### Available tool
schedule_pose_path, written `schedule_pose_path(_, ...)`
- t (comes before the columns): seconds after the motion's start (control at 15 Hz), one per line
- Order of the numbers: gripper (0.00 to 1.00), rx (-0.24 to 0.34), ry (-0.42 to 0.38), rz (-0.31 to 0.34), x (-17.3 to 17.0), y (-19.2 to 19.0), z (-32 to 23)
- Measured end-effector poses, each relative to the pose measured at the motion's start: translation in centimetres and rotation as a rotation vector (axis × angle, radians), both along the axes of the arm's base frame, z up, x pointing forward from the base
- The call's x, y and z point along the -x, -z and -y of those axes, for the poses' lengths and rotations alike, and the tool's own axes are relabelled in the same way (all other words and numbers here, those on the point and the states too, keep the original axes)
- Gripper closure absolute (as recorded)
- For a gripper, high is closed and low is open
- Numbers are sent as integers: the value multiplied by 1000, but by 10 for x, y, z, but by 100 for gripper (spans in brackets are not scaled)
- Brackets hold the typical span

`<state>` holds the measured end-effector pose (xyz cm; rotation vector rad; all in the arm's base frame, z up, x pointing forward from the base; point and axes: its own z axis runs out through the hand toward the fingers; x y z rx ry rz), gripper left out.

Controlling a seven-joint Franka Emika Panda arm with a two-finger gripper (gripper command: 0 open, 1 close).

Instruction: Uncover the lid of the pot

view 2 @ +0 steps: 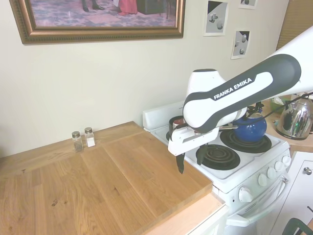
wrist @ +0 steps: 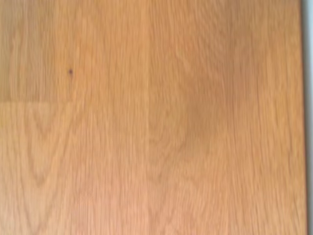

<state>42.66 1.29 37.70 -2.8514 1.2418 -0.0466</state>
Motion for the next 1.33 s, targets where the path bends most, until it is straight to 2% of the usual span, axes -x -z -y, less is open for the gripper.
schedule_pose_path(0.33, 0, 23, 1, 10, 1, -5, -4)
schedule_pose_path(0.47, 0, 30, 1, 54, 6, -29, -7)
schedule_pose_path(0.6, 0, 16, 21, 109, 17, -70, 4)
schedule_pose_path(0.8, 0, -43, 67, 198, 30, -152, 75)
schedule_pose_path(0.93, 0, -84, 98, 231, 21, -186, 131)
schedule_pose_path(1.13, 0, -159, 136, 229, -22, -192, 193)
schedule_pose_path(1.33, 0, -164, 251, 244, -51, -205, 264)
